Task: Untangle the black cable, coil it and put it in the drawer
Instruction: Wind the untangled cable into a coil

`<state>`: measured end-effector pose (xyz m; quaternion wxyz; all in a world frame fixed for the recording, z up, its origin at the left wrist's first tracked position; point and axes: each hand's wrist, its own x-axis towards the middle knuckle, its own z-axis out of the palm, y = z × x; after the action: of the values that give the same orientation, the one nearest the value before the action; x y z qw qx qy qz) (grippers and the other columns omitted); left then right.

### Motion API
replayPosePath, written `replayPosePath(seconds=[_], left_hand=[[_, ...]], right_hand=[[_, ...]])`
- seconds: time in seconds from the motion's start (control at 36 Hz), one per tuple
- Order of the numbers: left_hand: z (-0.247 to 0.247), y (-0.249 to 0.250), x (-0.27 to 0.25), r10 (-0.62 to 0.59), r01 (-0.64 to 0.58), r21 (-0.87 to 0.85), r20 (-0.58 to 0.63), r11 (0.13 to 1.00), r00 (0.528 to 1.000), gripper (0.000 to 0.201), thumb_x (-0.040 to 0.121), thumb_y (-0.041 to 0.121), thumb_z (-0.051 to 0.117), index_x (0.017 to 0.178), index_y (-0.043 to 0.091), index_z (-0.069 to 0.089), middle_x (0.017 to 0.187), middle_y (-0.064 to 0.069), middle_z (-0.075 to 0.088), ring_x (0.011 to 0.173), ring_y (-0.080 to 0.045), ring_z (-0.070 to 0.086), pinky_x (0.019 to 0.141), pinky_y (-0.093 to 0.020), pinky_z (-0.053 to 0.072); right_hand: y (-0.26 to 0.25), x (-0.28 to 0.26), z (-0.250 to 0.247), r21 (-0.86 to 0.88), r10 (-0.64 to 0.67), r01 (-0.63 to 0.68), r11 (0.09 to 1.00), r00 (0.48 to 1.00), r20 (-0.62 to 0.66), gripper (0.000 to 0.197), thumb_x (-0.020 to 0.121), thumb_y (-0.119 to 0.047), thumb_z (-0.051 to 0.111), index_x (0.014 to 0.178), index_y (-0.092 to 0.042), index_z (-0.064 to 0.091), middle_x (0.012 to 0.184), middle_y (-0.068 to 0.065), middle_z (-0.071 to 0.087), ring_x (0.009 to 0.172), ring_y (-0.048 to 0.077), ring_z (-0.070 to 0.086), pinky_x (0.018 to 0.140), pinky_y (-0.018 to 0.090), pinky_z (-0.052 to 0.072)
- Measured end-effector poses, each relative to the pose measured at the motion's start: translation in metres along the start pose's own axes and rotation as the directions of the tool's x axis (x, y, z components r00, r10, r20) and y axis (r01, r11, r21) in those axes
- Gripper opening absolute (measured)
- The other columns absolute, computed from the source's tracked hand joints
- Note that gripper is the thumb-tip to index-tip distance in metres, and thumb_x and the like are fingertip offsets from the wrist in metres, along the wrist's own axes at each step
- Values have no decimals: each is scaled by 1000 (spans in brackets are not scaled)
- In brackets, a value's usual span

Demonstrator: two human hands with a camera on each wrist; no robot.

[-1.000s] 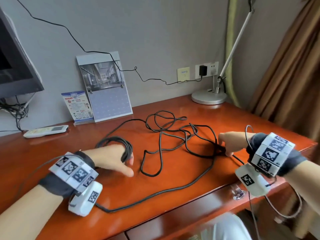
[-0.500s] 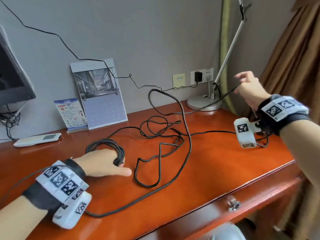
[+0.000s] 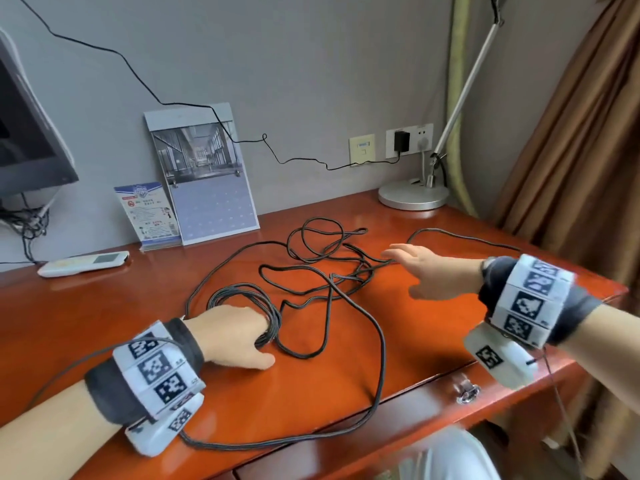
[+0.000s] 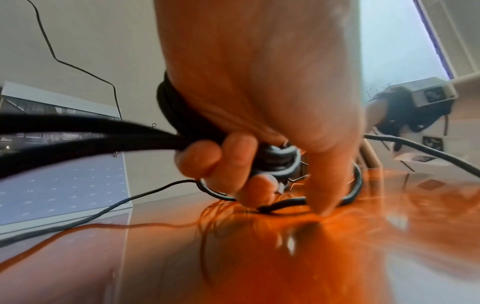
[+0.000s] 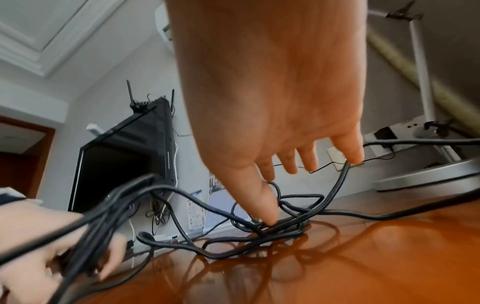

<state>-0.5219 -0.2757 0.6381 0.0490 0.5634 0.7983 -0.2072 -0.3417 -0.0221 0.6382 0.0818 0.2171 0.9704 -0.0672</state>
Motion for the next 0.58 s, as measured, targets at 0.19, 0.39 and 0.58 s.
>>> replayPosePath(seconds=[0.19,0.39,0.58], left_hand=[[5,1,4,124,-128,-144,-35,981,992,55,91,40,51,141,45,29,101,9,62,78,-8,58,65,-18,43],[7,-27,15,166,-161,-162,18,974,986,20,88,39,54,80,21,52,76,5,55,68,-11,52,68,-30,45],[5,-109,18,-335,323,-92,-169,942,927,19,90,45,53,92,28,62,93,9,63,85,-12,61,75,-25,49]], right_hand=[[-13,42,-2,-278,108,-91,956,993,48,73,95,-28,47,152,-15,2,154,8,23,144,25,15,114,48,14],[13,51,-14,-390,159,-84,917,973,165,31,99,-21,42,129,-17,50,130,8,54,121,25,49,91,34,39],[86,52,-27,-250,435,-489,836,867,-243,35,97,-9,28,128,-12,45,130,13,45,116,34,54,92,40,42]])
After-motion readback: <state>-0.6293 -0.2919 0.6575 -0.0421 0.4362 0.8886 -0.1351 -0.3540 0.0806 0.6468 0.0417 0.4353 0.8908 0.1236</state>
